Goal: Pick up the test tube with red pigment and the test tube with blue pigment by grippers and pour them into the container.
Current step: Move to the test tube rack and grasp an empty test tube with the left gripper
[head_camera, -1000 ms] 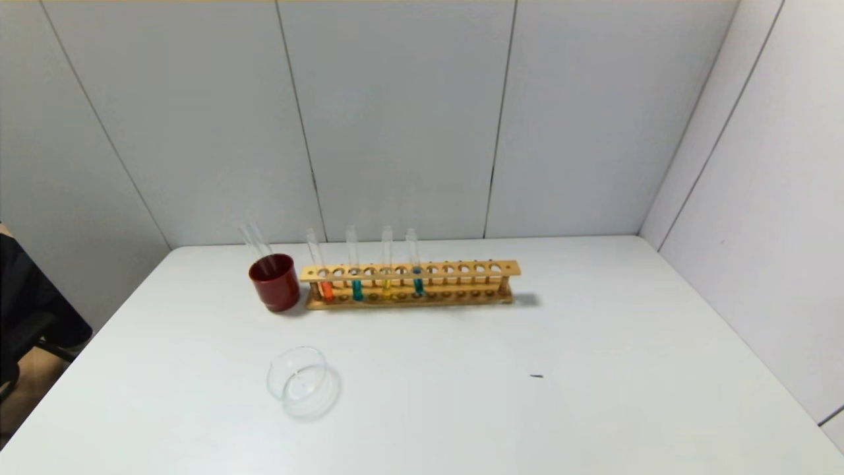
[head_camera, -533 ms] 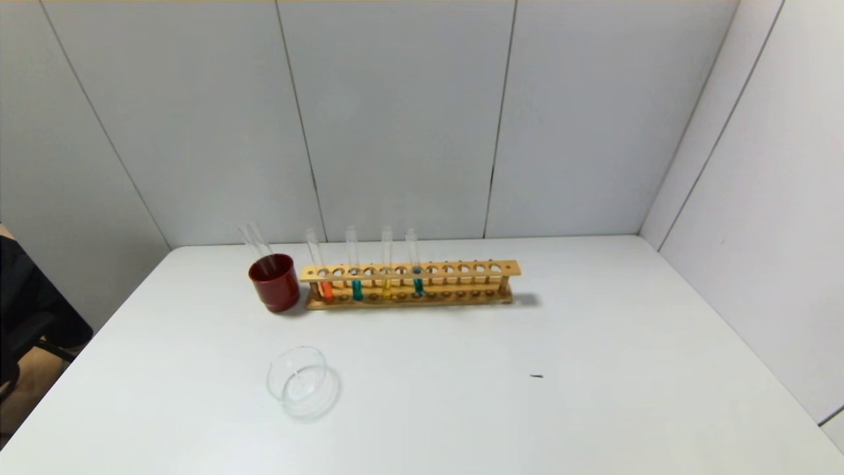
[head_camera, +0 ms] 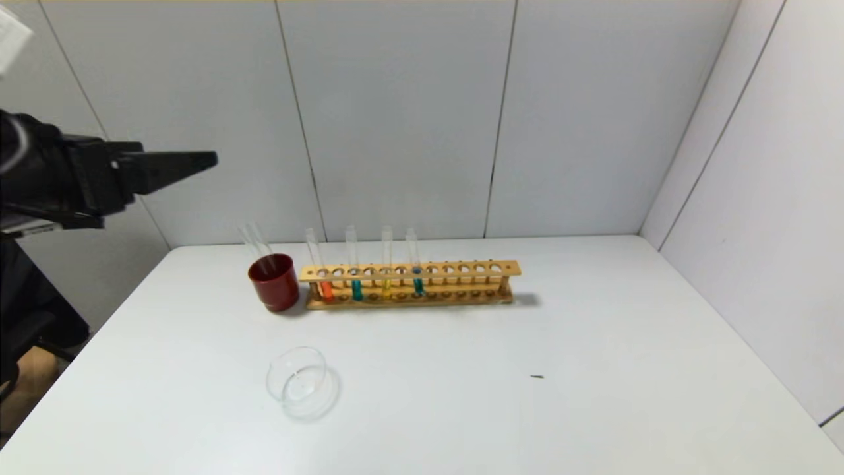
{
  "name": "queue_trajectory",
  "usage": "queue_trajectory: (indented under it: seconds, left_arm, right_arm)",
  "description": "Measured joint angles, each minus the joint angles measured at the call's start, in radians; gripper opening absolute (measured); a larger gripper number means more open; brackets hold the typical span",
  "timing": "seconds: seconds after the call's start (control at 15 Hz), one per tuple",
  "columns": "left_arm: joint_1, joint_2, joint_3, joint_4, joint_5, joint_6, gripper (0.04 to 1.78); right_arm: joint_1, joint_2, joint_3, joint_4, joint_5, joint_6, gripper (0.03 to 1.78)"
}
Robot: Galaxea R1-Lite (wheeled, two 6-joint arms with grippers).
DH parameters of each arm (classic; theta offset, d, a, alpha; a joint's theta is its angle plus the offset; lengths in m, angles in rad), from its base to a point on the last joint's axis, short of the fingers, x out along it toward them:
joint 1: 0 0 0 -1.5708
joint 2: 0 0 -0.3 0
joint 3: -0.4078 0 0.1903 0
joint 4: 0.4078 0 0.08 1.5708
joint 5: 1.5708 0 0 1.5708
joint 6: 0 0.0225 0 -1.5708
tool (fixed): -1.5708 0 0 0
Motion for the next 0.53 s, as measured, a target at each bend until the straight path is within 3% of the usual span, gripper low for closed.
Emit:
queue_trajectory:
  seconds: [0.53]
  left_arm:
    - [0.004,0.363,0.204,-0.502,-0.002,-0.073,1.74]
  right_arm:
    - [0.000,0.000,0.000,0.000,0.000,0.000,1.75]
